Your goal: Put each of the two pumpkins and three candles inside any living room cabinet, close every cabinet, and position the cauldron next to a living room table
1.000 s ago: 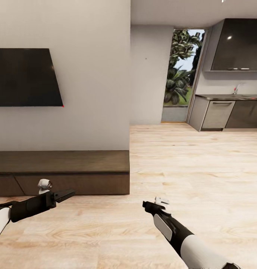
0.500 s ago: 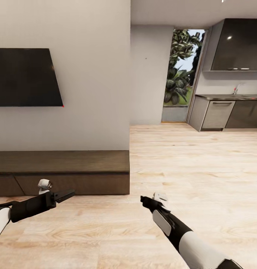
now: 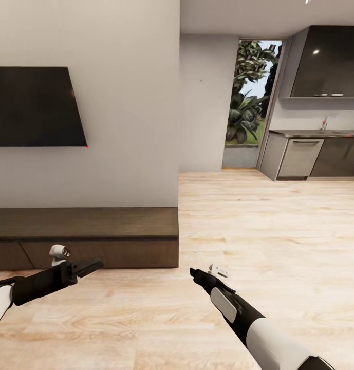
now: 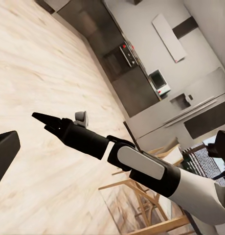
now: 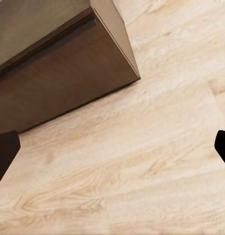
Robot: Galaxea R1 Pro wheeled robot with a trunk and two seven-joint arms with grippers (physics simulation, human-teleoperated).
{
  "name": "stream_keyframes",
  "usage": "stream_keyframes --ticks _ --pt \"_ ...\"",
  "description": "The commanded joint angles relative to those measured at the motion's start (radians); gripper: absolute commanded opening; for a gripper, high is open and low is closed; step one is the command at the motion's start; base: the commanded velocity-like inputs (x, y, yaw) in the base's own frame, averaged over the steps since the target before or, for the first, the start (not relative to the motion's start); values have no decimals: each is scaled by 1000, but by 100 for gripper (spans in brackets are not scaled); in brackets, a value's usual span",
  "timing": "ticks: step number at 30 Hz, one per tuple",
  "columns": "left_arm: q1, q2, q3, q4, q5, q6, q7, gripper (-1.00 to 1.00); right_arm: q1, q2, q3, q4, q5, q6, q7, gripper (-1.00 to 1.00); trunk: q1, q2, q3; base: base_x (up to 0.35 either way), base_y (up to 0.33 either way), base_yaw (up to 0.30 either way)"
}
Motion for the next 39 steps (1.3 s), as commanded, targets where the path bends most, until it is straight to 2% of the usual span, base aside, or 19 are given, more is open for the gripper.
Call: stream_keyframes --ticks 1,15,17,21,24,31,39 --pt "-1 0 0 0 -1 4 -3 100 -1 -1 6 -2 -5 2 -8 100 -4 7 2 0 0 0" --pt "-1 -1 7 4 4 4 -7 100 -1 0 5 -3 -14 10 -5 100 -58 105 46 0 0 0" --pt "-1 0 7 5 4 4 -7 100 -1 -1 5 -2 -49 13 -3 100 -65 119 52 0 0 0" --pt "-1 1 7 5 5 4 -7 100 -1 -2 9 -1 -163 40 42 100 -81 147 65 0 0 0" --pt "-1 1 7 5 5 4 -7 100 -1 -2 11 -1 -185 62 71 100 -92 168 74 0 0 0" --pt "-1 1 8 7 5 4 -8 100 -1 -2 12 -1 -194 67 84 100 -119 217 96 0 0 0" --pt "-1 1 36 6 3 4 -7 100 -1 -3 13 -1 -194 67 85 100 -119 217 96 137 36 0"
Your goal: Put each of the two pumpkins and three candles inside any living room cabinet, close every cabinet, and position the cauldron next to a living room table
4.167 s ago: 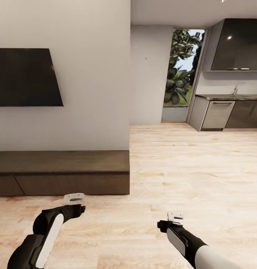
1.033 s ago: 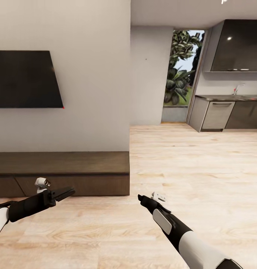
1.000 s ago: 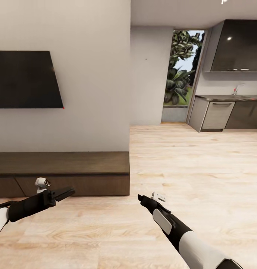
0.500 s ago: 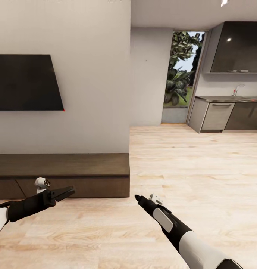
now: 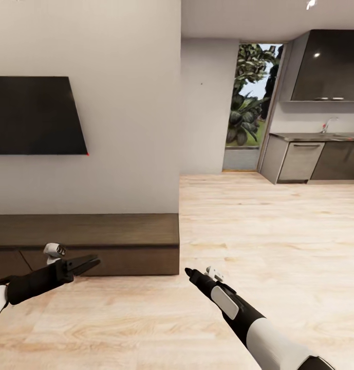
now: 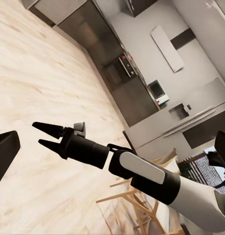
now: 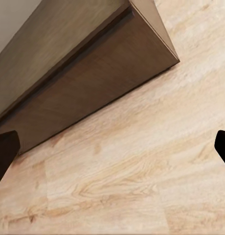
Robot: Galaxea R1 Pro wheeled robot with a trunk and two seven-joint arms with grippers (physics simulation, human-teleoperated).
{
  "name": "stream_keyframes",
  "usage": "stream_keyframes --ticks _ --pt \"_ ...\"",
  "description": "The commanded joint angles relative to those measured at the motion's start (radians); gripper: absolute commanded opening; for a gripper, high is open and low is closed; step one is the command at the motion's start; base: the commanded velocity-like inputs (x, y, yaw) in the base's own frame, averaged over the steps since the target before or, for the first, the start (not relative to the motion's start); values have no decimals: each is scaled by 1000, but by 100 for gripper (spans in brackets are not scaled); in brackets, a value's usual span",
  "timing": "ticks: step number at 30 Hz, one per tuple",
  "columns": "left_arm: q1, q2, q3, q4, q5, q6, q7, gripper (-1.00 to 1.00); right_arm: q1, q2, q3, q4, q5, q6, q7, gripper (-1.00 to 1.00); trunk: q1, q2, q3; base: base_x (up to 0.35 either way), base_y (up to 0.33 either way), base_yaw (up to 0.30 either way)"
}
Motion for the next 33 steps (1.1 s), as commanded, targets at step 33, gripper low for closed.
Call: stream_keyframes --ticks 33 --pt "-1 -1 4 5 2 4 -4 100 -1 0 5 -9 -55 9 -11 100 0 0 -1 326 26 0"
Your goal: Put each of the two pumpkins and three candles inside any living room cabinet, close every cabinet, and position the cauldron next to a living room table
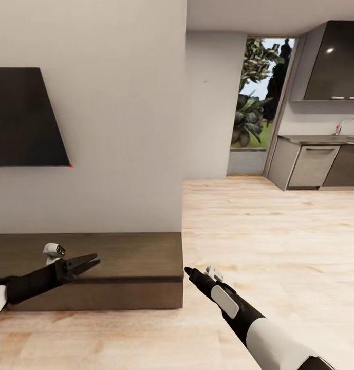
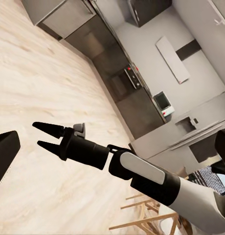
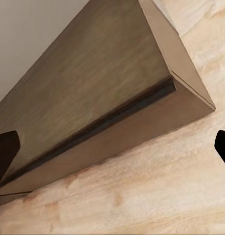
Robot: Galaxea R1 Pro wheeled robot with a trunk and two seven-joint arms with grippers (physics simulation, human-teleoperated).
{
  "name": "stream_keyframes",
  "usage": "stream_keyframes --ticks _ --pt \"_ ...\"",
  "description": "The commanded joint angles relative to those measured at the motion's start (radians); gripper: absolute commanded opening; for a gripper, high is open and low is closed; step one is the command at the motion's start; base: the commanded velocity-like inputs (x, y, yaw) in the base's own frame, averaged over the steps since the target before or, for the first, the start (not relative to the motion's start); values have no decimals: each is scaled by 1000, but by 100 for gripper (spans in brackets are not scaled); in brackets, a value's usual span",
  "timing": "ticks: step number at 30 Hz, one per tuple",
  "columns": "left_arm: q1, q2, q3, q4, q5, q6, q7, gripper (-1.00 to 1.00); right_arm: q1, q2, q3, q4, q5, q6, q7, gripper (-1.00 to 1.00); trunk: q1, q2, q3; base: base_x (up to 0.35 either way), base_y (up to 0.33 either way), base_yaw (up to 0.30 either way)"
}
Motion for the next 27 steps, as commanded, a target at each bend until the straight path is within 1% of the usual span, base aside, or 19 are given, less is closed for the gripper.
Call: stream_keyframes --ticks 1,6,9,13,14,15,20,27 --pt "-1 0 0 1 0 4 -4 100 -1 0 7 -3 -14 0 -9 100 0 -1 -1 156 271 0" --pt "-1 0 1 1 0 4 -4 100 -1 2 7 -1 -38 5 -11 100 0 -1 -1 110 303 0" --pt "-1 0 1 1 -1 4 -4 100 0 1 7 -5 -80 21 -2 100 0 -1 -1 88 313 0" --pt "-1 1 3 1 -1 4 -4 100 1 3 5 -8 -111 23 1 100 0 -1 -1 43 151 0" --pt "-1 1 3 1 -1 4 -4 100 1 3 5 -9 -124 23 1 100 0 -1 -1 12 41 0" --pt "-1 0 3 1 -1 4 -4 100 1 2 7 -10 -158 28 -1 100 0 -1 -1 3 11 0" --pt "-1 1 4 1 -1 4 -4 100 1 2 9 -10 -169 22 7 100 0 -1 -1 11 27 0" --pt "-1 1 4 1 -1 4 -4 100 1 1 10 -10 -171 22 27 100 0 -1 -1 107 191 0"
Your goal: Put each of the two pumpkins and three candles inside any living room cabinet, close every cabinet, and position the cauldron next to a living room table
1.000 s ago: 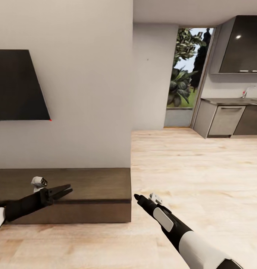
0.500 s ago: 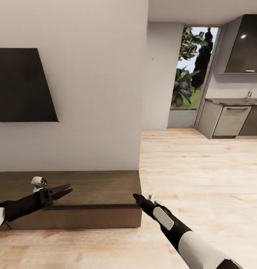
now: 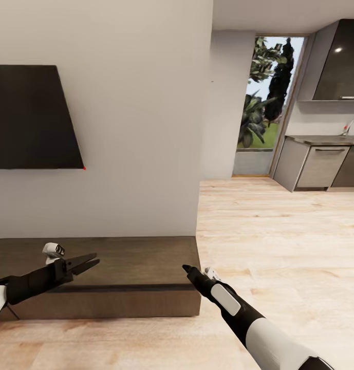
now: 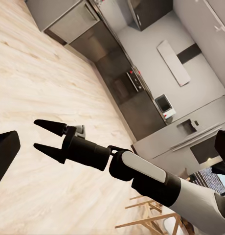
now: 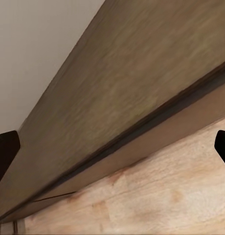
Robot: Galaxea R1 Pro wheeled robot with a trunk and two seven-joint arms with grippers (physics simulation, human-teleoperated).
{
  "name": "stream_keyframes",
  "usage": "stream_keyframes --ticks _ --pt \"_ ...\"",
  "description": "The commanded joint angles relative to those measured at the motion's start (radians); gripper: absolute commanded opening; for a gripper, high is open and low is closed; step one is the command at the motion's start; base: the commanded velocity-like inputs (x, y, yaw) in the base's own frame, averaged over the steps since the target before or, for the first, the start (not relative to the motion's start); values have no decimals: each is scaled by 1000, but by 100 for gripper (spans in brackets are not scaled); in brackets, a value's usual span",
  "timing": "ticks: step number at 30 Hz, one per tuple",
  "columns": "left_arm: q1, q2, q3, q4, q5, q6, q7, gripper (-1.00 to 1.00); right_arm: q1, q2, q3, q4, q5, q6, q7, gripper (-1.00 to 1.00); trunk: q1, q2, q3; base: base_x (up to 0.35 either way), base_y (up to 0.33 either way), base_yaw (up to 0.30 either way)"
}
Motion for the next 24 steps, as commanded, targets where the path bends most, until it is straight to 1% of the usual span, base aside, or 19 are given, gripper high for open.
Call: stream_keyframes --ticks 1,8,16,24 --pt "-1 0 1 0 -1 4 -4 100 -1 0 4 -1 -6 1 -1 100 0 -1 -1 46 101 0" --pt "-1 0 1 0 -1 4 -4 100 -1 0 4 1 -6 7 3 100 0 -1 -1 11 89 0" --pt "-1 0 11 0 -1 4 -4 100 -1 0 5 3 -6 9 3 100 0 -1 -1 1 12 0" --pt "-1 0 12 0 -1 4 -4 100 -1 0 4 6 -6 11 3 100 0 -1 -1 0 0 0"
